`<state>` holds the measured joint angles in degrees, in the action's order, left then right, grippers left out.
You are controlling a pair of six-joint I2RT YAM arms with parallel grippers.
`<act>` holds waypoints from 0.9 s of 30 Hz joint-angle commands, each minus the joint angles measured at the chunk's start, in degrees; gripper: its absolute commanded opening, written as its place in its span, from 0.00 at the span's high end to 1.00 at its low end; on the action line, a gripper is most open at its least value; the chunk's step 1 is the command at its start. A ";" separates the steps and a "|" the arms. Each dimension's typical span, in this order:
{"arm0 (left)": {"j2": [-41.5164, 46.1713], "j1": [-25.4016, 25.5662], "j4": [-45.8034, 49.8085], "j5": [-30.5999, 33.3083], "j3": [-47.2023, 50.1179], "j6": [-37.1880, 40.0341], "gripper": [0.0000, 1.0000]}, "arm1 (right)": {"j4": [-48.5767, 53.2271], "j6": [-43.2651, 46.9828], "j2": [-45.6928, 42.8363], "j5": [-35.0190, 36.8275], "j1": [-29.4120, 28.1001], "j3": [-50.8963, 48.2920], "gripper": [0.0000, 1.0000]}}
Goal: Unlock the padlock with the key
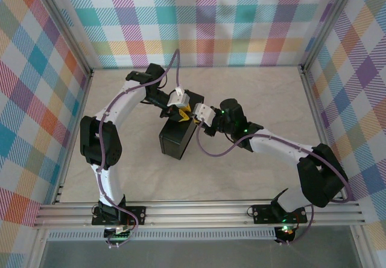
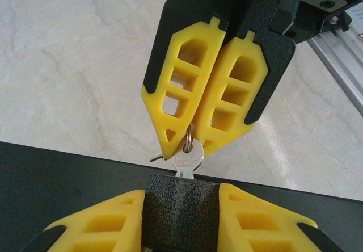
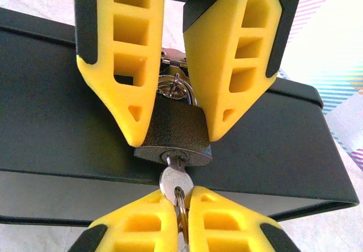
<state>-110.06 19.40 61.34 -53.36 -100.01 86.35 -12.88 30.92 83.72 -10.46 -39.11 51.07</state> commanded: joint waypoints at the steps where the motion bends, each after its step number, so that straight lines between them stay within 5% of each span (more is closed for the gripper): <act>1: 0.11 0.95 2.12 -1.00 0.51 0.07 0.72 | -3.12 -0.61 -2.96 -2.61 -1.38 1.60 0.96; 10: 0.37 1.78 1.64 -1.83 1.07 0.12 0.72 | 12.01 -9.86 -0.19 -11.21 -1.30 11.59 1.00; 14: 0.86 1.78 1.02 -2.06 1.86 -0.04 0.72 | 23.33 -17.75 3.41 -15.65 0.14 18.54 1.00; 20: 1.58 1.87 0.07 -2.05 3.21 -0.46 0.72 | 26.37 -32.77 6.72 -26.36 2.60 20.91 1.00; 27: 3.39 1.40 -3.29 -0.69 4.35 -3.59 0.47 | 31.81 -40.25 9.65 -28.36 5.04 22.21 1.00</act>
<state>-108.75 19.81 60.42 -53.36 -97.06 83.88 19.35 -3.33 93.03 -32.18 -34.20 71.59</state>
